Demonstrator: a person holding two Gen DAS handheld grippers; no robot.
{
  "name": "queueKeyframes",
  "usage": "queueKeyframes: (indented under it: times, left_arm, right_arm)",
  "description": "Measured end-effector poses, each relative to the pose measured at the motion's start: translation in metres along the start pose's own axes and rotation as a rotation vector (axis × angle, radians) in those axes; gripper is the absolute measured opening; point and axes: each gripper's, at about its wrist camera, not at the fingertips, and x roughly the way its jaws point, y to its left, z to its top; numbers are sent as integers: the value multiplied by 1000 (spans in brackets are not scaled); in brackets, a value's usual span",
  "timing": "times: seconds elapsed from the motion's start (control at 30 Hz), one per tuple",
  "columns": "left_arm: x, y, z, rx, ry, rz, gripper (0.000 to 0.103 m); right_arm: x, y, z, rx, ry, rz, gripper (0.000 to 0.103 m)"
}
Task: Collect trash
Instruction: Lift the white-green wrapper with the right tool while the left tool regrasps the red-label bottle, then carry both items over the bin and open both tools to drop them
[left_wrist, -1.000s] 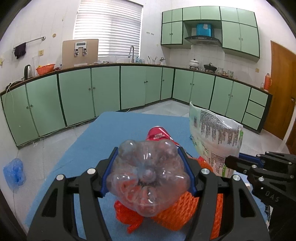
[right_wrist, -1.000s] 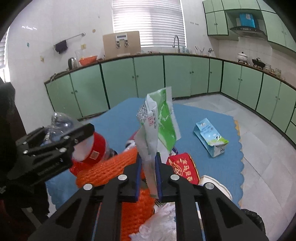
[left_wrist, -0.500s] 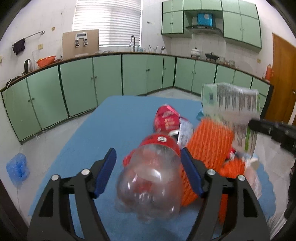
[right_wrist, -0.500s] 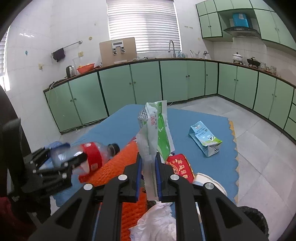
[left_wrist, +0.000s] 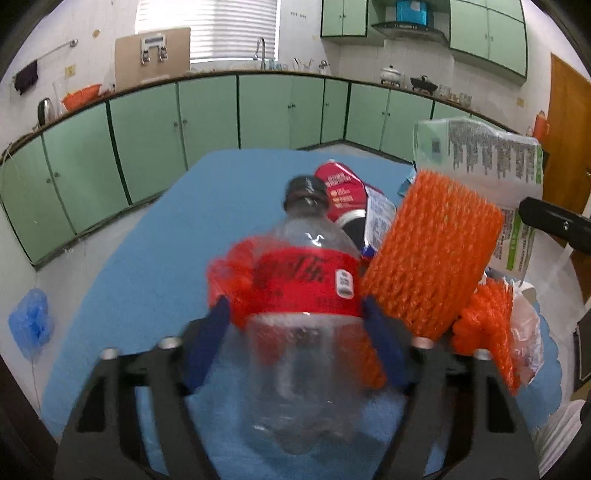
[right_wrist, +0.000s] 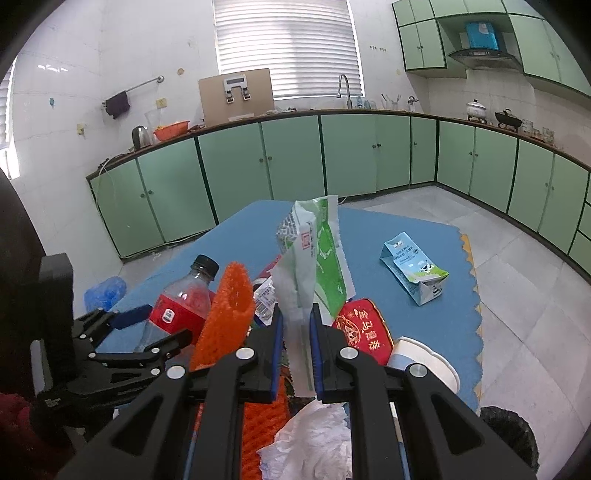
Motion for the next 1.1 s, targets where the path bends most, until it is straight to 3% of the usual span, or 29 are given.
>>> queueKeyframes:
  times: [0.2,0.5,0.8,1.1]
  left_arm:
    - [-5,6,2,-35,-25,-19,60]
    - [-43,-10,38,-31,-137,-64,60]
    - [-60,-74,62,45,-199,-180,60]
    - [-60,-150,64,124,-211,-311,60]
  right_arm:
    - [-1,1,0,-4,-9,-1,13]
    - [-24,-3,7,0,-81,-5,13]
    - [-71,-26,5,39,-149,-70,13]
    - [-129,-74,-19,121,-182,-223,13]
